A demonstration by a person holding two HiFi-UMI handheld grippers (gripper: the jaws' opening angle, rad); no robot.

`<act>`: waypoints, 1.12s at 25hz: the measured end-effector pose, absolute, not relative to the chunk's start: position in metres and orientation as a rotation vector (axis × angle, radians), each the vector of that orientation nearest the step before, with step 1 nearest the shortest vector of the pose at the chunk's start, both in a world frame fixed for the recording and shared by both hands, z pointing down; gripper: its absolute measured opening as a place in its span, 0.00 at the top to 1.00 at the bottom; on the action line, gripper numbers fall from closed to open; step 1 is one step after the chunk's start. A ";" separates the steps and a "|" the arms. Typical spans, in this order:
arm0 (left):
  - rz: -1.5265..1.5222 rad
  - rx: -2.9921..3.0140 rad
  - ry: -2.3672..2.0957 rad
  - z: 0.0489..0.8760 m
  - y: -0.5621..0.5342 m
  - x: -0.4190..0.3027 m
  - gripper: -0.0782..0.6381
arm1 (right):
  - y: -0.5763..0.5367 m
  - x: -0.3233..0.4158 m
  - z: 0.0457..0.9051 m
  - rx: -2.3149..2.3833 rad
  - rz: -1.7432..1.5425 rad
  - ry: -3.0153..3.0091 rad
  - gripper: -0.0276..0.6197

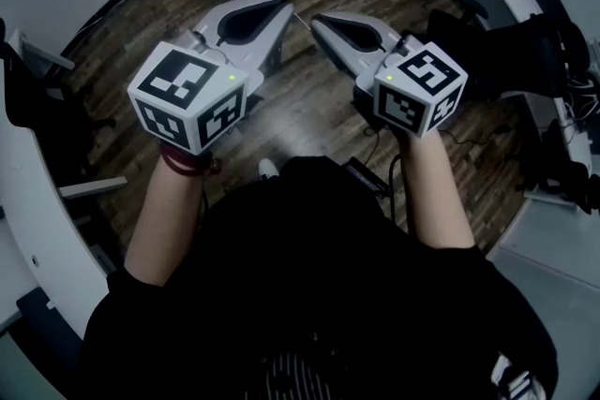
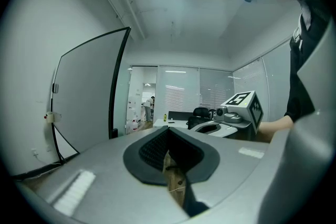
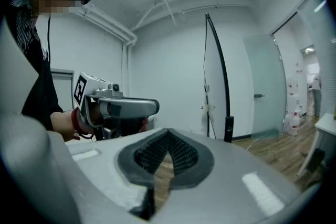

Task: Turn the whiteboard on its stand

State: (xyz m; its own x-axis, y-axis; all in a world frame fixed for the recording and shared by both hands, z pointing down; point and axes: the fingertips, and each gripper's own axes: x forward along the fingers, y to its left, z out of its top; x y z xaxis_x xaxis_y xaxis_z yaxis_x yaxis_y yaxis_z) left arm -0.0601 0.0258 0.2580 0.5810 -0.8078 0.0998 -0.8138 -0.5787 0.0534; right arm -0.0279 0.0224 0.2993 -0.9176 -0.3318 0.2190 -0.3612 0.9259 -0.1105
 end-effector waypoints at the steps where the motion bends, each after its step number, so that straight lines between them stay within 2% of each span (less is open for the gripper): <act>1: 0.090 2.706 -1.402 0.257 0.024 -0.065 0.89 | 0.022 -0.033 0.299 0.512 0.223 -2.892 0.95; 13: 0.073 2.657 -1.455 0.260 -0.016 -0.105 0.89 | -0.019 -0.080 0.302 0.409 0.241 -2.918 0.95; 28: 0.091 2.678 -1.443 0.252 -0.153 -0.090 0.89 | -0.154 -0.072 0.304 0.394 0.287 -2.921 0.95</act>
